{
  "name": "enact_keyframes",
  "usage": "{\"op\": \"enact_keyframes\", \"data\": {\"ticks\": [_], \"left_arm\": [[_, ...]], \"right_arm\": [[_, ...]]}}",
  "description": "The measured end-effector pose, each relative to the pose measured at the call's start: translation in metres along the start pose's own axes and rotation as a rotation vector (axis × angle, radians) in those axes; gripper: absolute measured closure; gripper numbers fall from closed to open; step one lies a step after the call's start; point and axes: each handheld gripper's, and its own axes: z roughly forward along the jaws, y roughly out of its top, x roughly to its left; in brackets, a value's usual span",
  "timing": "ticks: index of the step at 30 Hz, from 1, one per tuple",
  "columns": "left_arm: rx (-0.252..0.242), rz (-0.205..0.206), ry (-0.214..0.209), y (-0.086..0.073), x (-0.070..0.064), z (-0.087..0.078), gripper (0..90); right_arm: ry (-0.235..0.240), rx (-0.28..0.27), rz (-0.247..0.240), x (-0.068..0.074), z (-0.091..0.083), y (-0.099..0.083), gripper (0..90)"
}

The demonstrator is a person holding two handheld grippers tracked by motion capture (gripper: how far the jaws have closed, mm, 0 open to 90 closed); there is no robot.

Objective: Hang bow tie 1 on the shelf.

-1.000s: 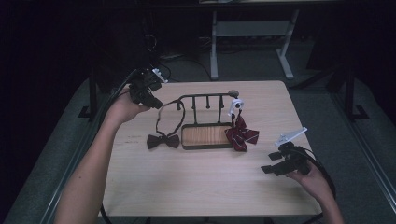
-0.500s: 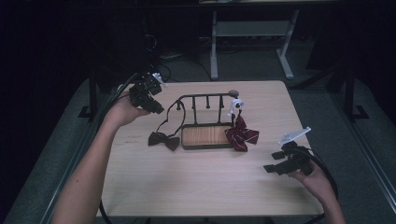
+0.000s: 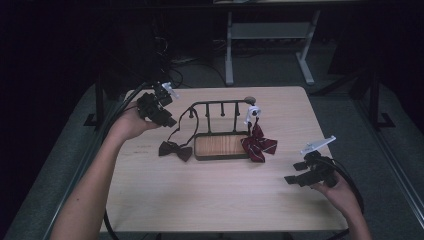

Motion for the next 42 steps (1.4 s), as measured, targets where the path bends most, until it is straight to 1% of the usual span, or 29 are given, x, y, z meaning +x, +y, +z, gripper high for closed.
{"op": "enact_keyframes", "data": {"ticks": [1,4,6,7,8,9,15,16,19,22,23,24,28,30,31,33,38,42], "left_arm": [[0.001,0.004,-0.002,-0.001,0.000,0.000,63.4],[-0.004,-0.004,-0.013,-0.005,-0.001,-0.001,62.8],[0.008,0.001,-0.018,-0.006,-0.001,-0.001,62.1],[0.002,0.000,-0.017,-0.007,-0.001,-0.001,61.8],[0.008,0.010,-0.023,-0.008,-0.001,-0.002,61.5],[0.003,0.007,-0.025,-0.009,-0.002,-0.002,61.1],[-0.003,0.011,-0.031,-0.015,-0.004,-0.001,59.6],[0.002,0.017,-0.032,-0.016,-0.004,-0.001,59.3],[-0.007,0.012,-0.036,-0.019,-0.005,0.000,58.4],[-0.006,0.010,-0.040,-0.023,-0.005,0.002,57.5],[-0.010,0.004,-0.042,-0.024,-0.006,0.002,57.5],[-0.010,0.008,-0.043,-0.025,-0.006,0.002,57.4],[-0.017,0.001,-0.046,-0.030,-0.007,0.004,56.7],[-0.012,0.009,-0.047,-0.032,-0.007,0.004,56.3],[-0.015,0.001,-0.046,-0.033,-0.008,0.005,56.1],[-0.015,0.010,-0.049,-0.034,-0.008,0.006,55.9],[-0.021,0.010,-0.052,-0.039,-0.011,0.007,55.0],[-0.026,0.003,-0.057,-0.042,-0.012,0.008,54.1]], "right_arm": [[-0.001,0.001,0.002,0.000,0.000,0.000,29.7],[-0.002,-0.003,-0.001,-0.001,-0.001,-0.001,29.7],[-0.001,-0.005,0.001,-0.001,-0.002,0.000,29.7],[-0.002,-0.005,0.001,-0.001,-0.002,0.000,29.7],[-0.002,-0.005,0.000,-0.001,-0.001,-0.001,29.7],[-0.003,-0.003,-0.003,-0.001,-0.001,-0.001,29.7],[-0.002,-0.004,0.010,-0.003,-0.001,-0.002,29.7],[-0.006,-0.002,0.011,-0.003,-0.002,-0.002,29.6],[-0.007,-0.008,0.012,-0.004,-0.002,-0.003,29.6],[-0.007,-0.006,0.016,-0.004,-0.002,-0.003,29.5],[-0.008,-0.007,0.012,-0.005,-0.002,-0.003,29.5],[-0.008,-0.007,0.013,-0.005,-0.002,-0.003,29.5],[-0.008,-0.006,0.016,-0.005,-0.002,-0.004,29.6],[-0.009,-0.006,0.018,-0.005,-0.003,-0.004,29.6],[-0.010,-0.006,0.016,-0.005,-0.003,-0.004,29.6],[-0.009,-0.005,0.018,-0.005,-0.002,-0.004,29.6],[-0.009,-0.004,0.018,-0.005,-0.002,-0.004,29.6],[-0.010,-0.003,0.017,-0.005,-0.002,-0.004,29.6]]}}
